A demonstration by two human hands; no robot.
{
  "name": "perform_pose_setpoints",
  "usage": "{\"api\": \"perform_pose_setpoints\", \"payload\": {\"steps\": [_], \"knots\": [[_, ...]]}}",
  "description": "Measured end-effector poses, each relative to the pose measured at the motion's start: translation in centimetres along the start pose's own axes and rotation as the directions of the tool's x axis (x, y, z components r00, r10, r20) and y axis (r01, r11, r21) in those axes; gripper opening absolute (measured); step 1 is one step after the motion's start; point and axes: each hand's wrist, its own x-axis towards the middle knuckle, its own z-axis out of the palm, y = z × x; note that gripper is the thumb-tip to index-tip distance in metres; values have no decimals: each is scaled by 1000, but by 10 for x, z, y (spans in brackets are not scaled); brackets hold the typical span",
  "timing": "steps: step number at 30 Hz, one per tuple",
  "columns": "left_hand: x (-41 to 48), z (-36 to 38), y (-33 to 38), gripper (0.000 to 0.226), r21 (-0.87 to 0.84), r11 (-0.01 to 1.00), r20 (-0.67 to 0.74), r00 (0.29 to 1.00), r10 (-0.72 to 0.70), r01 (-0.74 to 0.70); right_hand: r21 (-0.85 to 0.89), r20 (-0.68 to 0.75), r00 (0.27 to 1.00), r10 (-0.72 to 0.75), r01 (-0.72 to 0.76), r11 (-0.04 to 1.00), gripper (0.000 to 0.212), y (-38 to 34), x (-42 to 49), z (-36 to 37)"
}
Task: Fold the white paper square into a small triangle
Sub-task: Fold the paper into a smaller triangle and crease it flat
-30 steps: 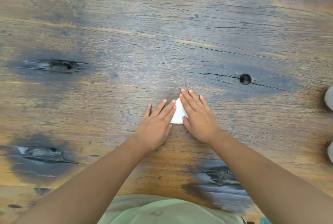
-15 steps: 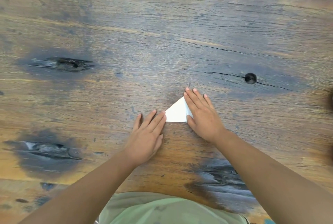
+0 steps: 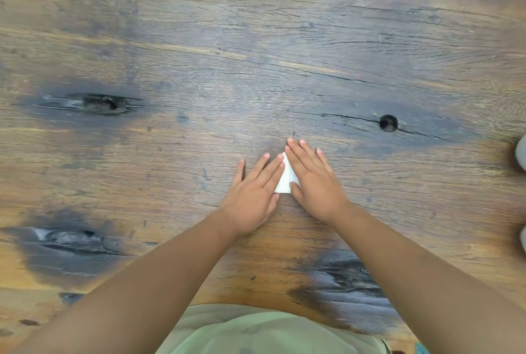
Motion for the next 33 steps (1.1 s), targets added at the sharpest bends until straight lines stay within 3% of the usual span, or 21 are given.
{"api": "perform_pose_setpoints", "payload": {"steps": [10, 20, 24, 29, 33], "knots": [[-81, 16, -32, 60, 35, 999, 38, 998, -41, 40, -16, 22, 1000, 5, -5, 1000, 76, -1, 1, -1], [-83, 9, -26, 61, 3, 997, 29, 997, -75, 75, 49, -13, 1000, 15, -15, 999, 75, -2, -1, -4], [-71, -2, -22, 54, -54, 996, -43, 996, -80, 78, 211, -82, 986, 145, -125, 970, 68, 2, -16, -9], [-36, -16, -11, 43, -107, 994, -150, 988, -46, 30, 194, -123, 954, 274, -248, 949, 66, 10, -45, -2], [-12, -25, -1, 41, -77, 996, -178, 983, 37, -51, 177, -218, 894, 393, -359, 916, 51, 11, -62, 8]]}}
